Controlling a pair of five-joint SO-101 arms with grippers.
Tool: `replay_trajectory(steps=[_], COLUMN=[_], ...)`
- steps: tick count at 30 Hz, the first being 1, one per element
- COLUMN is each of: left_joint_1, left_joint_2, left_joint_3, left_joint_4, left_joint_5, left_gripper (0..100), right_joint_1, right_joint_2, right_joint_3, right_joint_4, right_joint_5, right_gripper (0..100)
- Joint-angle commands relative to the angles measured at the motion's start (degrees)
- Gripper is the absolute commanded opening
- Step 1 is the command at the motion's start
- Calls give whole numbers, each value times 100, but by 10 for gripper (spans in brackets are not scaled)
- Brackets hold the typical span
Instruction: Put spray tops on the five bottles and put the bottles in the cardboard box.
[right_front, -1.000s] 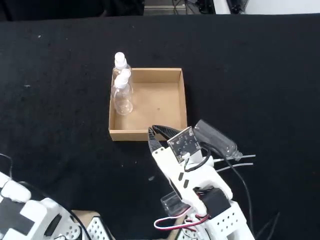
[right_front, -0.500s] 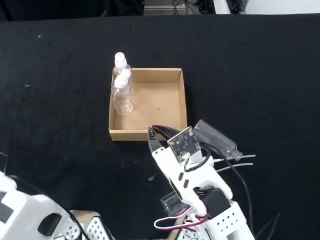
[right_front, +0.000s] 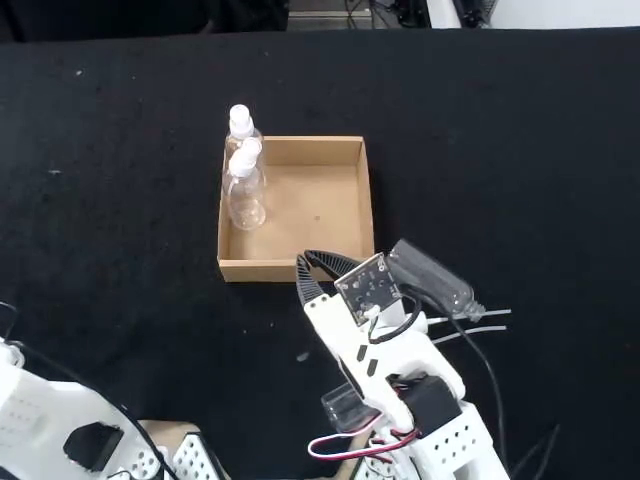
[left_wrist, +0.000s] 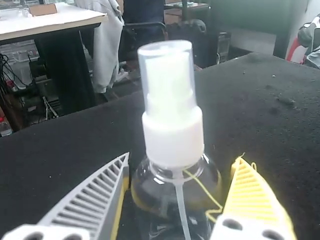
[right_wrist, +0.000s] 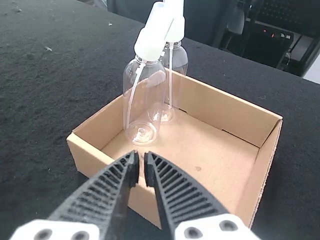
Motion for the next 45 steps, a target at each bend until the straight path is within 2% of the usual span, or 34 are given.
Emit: replay_trajectory(steps=[1, 9, 15, 23, 26, 33, 35, 42, 45], left_joint_1=[13, 4, 48, 198, 479, 1622, 1965, 3011, 3565], left_joint_2=[-9, -26, -9, -167, -862, -3534, -4211, -6224, -7007], left_joint_3=[-268, -268, -233, -207, 215, 1868, 2158, 1745, 1754], left_joint_4=[-220, -220, -220, -193, -176, -158, 229, 3640, 4369], left_joint_5=[26, 26, 26, 35, 35, 35, 26, 70, 70], left_gripper=[231, 226, 70, 41, 41, 41, 41, 36, 36], right_joint_1=[105, 105, 105, 105, 123, 246, 510, 1565, 1749], right_joint_2=[-646, -646, -646, -637, -637, -629, -593, -567, -567], right_joint_3=[-48, -48, -48, -75, -84, -40, -75, -48, -48], right_joint_4=[9, 9, 9, 18, 18, -9, -9, -404, -413], right_joint_5=[9, 9, 9, 9, 9, 9, 9, -44, -53], right_gripper=[12, 12, 12, 12, 12, 11, 11, 12, 12])
